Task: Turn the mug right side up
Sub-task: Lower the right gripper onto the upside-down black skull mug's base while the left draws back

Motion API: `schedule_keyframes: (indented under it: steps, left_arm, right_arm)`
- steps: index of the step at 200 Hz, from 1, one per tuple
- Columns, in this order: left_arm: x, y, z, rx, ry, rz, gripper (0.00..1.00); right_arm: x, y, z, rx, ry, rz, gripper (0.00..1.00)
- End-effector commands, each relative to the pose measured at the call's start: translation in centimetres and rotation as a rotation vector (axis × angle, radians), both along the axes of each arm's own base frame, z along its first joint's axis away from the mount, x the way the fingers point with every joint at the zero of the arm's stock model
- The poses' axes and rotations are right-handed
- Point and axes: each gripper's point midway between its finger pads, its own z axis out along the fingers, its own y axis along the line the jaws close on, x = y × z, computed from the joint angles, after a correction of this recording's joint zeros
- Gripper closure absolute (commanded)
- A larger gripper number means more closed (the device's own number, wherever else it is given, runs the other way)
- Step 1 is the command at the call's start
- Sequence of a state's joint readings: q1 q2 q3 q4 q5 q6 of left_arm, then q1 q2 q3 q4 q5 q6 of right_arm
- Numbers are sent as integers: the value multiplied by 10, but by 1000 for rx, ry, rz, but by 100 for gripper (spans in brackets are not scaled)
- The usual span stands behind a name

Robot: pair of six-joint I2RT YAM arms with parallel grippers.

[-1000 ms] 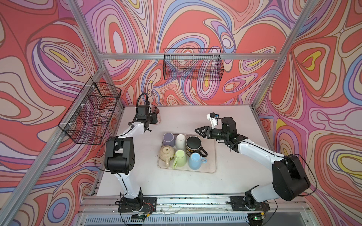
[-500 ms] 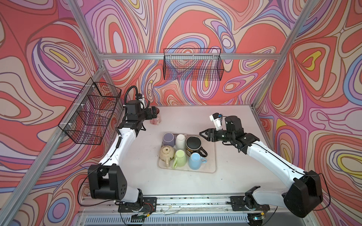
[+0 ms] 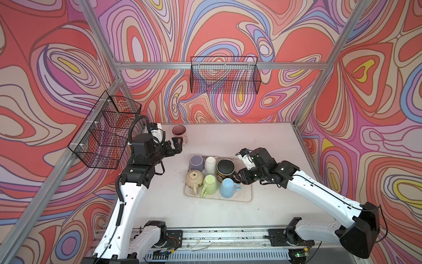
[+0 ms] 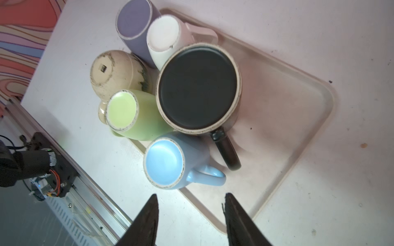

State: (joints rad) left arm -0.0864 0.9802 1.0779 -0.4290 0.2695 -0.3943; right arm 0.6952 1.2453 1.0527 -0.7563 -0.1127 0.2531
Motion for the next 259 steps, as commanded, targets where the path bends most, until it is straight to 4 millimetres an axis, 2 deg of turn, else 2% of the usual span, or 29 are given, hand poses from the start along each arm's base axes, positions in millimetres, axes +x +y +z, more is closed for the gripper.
schedule_keyframes:
  steps: [1,39,86,163,259]
  left_arm:
    - [-24,-12,-22,-44,96,-30,0]
    - [-42,-21,-46,-54,166,-68,0]
    - [-58,-24,-65,-48,187,-96,0]
    - [-68,-20,-71,-31,147,-91,0]
    - [-72,-22,-77,-14,160,-122,0]
  right_arm:
    - [4,-17,-9,-129,-21,-24,51]
    - [9,-18,-26,-195,-15,2,54]
    - [16,-7,-41,-226,5,58,54]
    - [33,6,-61,-289,27,111,55]
    - [43,28,-91,-327,106,213,66]
